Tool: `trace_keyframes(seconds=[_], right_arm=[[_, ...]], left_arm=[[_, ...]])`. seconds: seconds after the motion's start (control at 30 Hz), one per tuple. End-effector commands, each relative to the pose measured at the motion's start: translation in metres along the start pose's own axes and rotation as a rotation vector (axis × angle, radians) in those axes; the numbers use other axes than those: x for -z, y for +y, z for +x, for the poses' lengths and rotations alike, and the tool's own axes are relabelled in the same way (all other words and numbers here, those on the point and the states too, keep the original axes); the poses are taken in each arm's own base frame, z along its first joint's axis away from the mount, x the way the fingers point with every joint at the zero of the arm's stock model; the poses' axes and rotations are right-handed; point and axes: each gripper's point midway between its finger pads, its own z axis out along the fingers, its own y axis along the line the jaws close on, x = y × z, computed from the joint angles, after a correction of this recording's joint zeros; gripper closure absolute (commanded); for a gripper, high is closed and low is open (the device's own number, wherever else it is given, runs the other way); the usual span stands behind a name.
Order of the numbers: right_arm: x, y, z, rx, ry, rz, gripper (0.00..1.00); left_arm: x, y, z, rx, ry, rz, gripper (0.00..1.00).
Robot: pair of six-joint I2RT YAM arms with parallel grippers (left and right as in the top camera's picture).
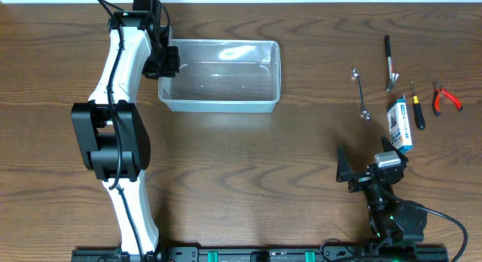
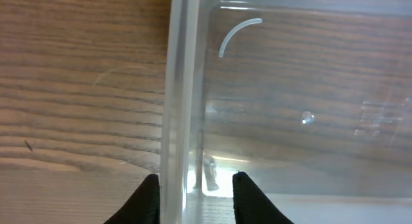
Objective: Pack container
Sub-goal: 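Grip the container wall with the left gripper and push it right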
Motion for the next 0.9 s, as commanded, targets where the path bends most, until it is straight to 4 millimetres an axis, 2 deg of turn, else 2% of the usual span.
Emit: trace_keyframes(seconds=[0.0, 0.07, 0.17, 0.37, 0.67, 0.87], right_arm=[[0.0, 0.002, 0.0, 0.01, -0.003, -0.009, 0.01], [0.0, 0.002, 0.0, 0.01, -0.003, -0.009, 0.01], [0.0, 0.002, 0.0, 0.01, -0.003, -0.009, 0.01], [0.0, 0.002, 0.0, 0.01, -0.003, -0.009, 0.01], [0.0, 0.002, 0.0, 0.01, -0.003, -0.009, 0.01], [0.0, 0.002, 0.0, 0.01, -0.003, -0.009, 0.01]], left_arm=[[-0.004, 0.0, 0.003, 0.013, 0.02, 0.01, 0.75], [-0.004, 0.0, 0.004, 0.013, 0.022, 0.01, 0.76], [-0.004, 0.0, 0.005, 0.013, 0.027, 0.01, 0.85], [-0.004, 0.0, 0.007, 0.014, 0.037, 0.009, 0.86], [-0.004, -0.004, 0.011, 0.009, 0.053, 0.019, 0.94], [-0.005, -0.014, 0.012, -0.013, 0.053, 0.022, 0.94]])
